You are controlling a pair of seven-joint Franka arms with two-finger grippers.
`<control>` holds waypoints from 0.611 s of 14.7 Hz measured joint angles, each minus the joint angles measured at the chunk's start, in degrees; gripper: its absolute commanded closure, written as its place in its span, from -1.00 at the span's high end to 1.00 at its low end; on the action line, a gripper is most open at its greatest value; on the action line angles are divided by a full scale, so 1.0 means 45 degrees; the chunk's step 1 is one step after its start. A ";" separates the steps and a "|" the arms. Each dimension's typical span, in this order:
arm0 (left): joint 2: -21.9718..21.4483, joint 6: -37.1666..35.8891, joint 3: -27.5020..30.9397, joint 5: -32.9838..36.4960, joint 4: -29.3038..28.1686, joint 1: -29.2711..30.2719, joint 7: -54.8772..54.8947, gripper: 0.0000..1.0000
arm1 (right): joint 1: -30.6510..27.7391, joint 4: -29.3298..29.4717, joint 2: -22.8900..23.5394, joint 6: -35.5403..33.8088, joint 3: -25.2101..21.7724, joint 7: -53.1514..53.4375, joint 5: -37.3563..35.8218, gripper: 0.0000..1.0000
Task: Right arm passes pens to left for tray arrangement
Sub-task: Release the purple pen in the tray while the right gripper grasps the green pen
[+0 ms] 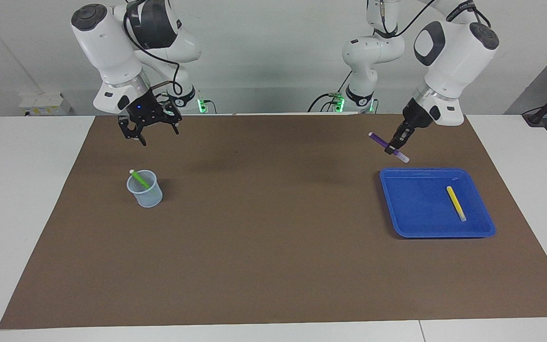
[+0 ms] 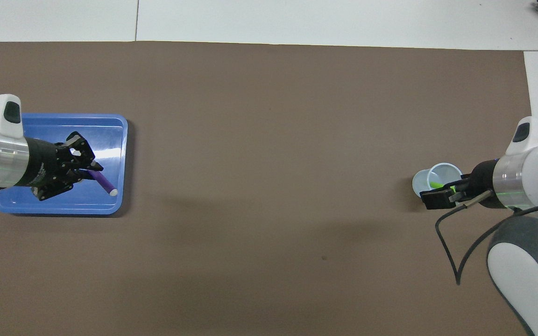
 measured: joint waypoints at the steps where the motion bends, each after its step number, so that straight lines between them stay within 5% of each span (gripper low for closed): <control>1: 0.0104 -0.0001 0.0018 0.0023 -0.0099 0.0519 0.1590 -1.00 | -0.0097 -0.0128 0.0000 0.0195 -0.0011 0.0000 -0.0196 1.00; 4: 0.0919 0.0143 0.0073 0.1541 -0.0211 0.1680 0.6227 -1.00 | -0.0461 -0.0497 0.0001 0.0565 -0.0039 -0.0018 -0.0733 1.00; 9: 0.2780 0.1683 0.0030 0.3696 -0.0123 0.1826 0.9704 -1.00 | -0.0951 -0.1436 0.0023 0.1824 -0.0053 -0.0546 -0.0924 0.99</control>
